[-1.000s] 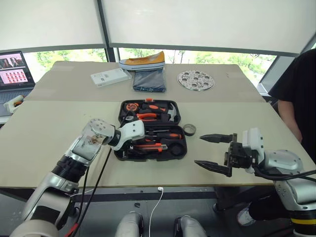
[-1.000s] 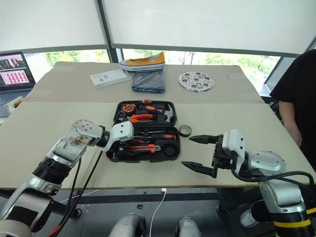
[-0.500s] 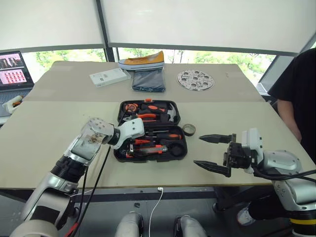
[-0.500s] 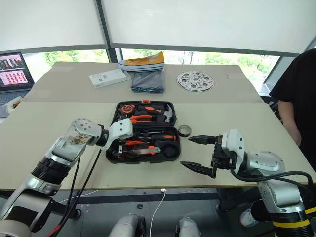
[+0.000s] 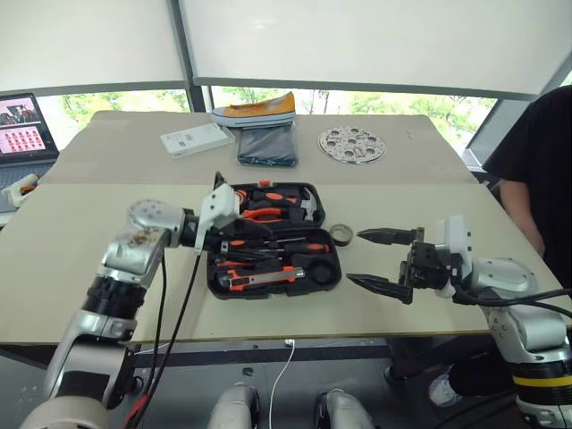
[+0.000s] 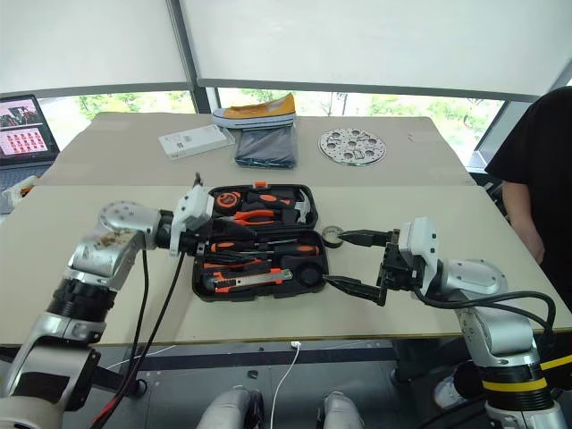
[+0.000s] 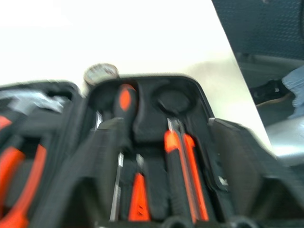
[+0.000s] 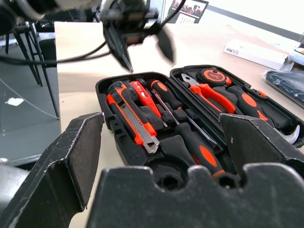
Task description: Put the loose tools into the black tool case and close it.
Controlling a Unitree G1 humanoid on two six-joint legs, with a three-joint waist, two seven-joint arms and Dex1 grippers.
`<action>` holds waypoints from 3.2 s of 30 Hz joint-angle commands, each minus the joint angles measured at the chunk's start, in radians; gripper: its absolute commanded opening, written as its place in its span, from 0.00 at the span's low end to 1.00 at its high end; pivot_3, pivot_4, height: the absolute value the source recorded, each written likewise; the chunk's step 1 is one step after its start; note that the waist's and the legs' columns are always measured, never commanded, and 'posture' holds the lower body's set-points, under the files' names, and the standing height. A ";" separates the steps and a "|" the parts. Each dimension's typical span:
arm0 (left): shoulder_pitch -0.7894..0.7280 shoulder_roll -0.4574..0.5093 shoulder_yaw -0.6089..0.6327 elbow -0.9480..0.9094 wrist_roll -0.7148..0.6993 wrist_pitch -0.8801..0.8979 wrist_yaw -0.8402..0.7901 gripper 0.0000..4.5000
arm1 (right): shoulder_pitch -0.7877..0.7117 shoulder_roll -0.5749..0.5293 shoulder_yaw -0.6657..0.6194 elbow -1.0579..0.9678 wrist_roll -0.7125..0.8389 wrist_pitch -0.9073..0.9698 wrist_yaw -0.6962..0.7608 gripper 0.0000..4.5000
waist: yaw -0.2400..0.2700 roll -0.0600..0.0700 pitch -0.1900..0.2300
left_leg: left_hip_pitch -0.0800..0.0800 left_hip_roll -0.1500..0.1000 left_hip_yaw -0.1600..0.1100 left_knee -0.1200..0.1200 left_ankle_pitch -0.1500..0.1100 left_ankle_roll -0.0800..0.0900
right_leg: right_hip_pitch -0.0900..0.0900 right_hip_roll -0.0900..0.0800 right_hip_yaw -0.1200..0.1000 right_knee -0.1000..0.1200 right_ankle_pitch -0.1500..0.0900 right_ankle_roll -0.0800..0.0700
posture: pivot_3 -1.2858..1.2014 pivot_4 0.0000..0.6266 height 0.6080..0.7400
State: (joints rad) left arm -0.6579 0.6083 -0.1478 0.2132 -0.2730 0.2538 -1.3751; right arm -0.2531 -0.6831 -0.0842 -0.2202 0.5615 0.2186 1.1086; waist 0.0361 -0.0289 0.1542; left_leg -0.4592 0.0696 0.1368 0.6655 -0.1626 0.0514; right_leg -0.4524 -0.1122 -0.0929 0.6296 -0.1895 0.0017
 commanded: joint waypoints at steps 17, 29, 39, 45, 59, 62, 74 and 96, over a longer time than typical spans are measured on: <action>0.077 -0.087 -0.069 0.131 0.155 -0.280 0.124 0.01 | 0.033 0.037 -0.002 -0.024 -0.021 -0.032 -0.021 1.00 | 0.001 0.000 0.000 | 0.000 0.000 0.000 0.002 -0.004 -0.006 | 0.002 -0.001 -0.001 0.000 -0.002 -0.003 | 0.52 0.24 1.00; 0.097 -0.126 0.007 0.058 0.071 -0.242 0.187 0.01 | 0.046 0.050 0.000 -0.011 -0.028 -0.046 -0.017 1.00 | 0.003 0.001 -0.001 | 0.003 0.000 -0.001 0.002 -0.005 -0.007 | 0.005 -0.001 -0.002 0.000 -0.003 -0.005 | 0.52 0.24 1.00; 0.127 -0.086 -0.029 0.020 0.068 -0.192 0.137 0.01 | 0.045 0.053 0.007 -0.023 -0.025 -0.036 -0.025 1.00 | 0.001 0.001 -0.001 | 0.003 0.000 -0.001 0.002 -0.005 -0.007 | 0.005 -0.001 -0.001 -0.001 -0.003 -0.005 | 0.52 0.24 1.00; 0.140 -0.073 -0.082 0.043 0.155 -0.166 0.180 0.01 | 0.053 0.052 0.006 -0.026 -0.025 -0.037 -0.030 1.00 | 0.003 0.001 -0.001 | 0.003 0.000 -0.001 0.002 -0.005 -0.007 | 0.005 -0.001 -0.002 -0.001 -0.003 -0.005 | 0.52 0.24 1.00; 0.215 -0.051 -0.126 0.016 0.166 0.005 0.216 0.01 | 0.051 0.048 0.005 -0.032 -0.020 -0.034 -0.036 1.00 | 0.000 0.013 -0.007 | 0.018 0.002 -0.001 -0.005 -0.006 -0.008 | 0.014 -0.002 -0.001 -0.007 -0.004 -0.005 | 0.52 0.24 1.00; 0.229 -0.058 -0.094 0.016 0.138 -0.072 0.214 0.01 | 0.056 0.049 0.004 -0.030 -0.022 -0.038 -0.036 1.00 | 0.000 0.014 -0.008 | 0.018 0.002 -0.001 -0.005 -0.006 -0.008 | 0.014 -0.002 -0.001 -0.007 -0.004 -0.005 | 0.52 0.24 1.00; 0.329 -0.039 0.290 -0.062 -0.204 -0.269 0.152 0.63 | 0.249 0.045 -0.222 0.028 -0.039 -0.163 -0.104 1.00 | 0.001 0.013 -0.007 | 0.010 0.000 -0.001 -0.006 -0.007 -0.005 | 0.012 -0.003 -0.002 -0.008 -0.005 -0.003 | 0.52 0.24 1.00; 0.515 0.029 0.416 -0.295 -0.379 -0.136 0.139 0.98 | -0.336 -0.168 0.211 0.314 -0.378 0.101 0.051 1.00 | -0.036 0.023 0.001 | 0.010 0.005 0.002 -0.007 -0.010 -0.007 | 0.003 -0.002 -0.002 -0.017 -0.005 -0.003 | 0.52 0.24 1.00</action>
State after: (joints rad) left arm -0.1225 0.6374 0.2763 -0.0505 -0.6515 0.1327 -1.2360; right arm -0.5545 -0.8464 0.0741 0.0614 0.2235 0.3009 1.1111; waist 0.0004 -0.0054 0.1553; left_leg -0.4489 0.0747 0.1385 0.6582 -0.1727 0.0448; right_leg -0.4497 -0.1137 -0.0951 0.6137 -0.1938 -0.0016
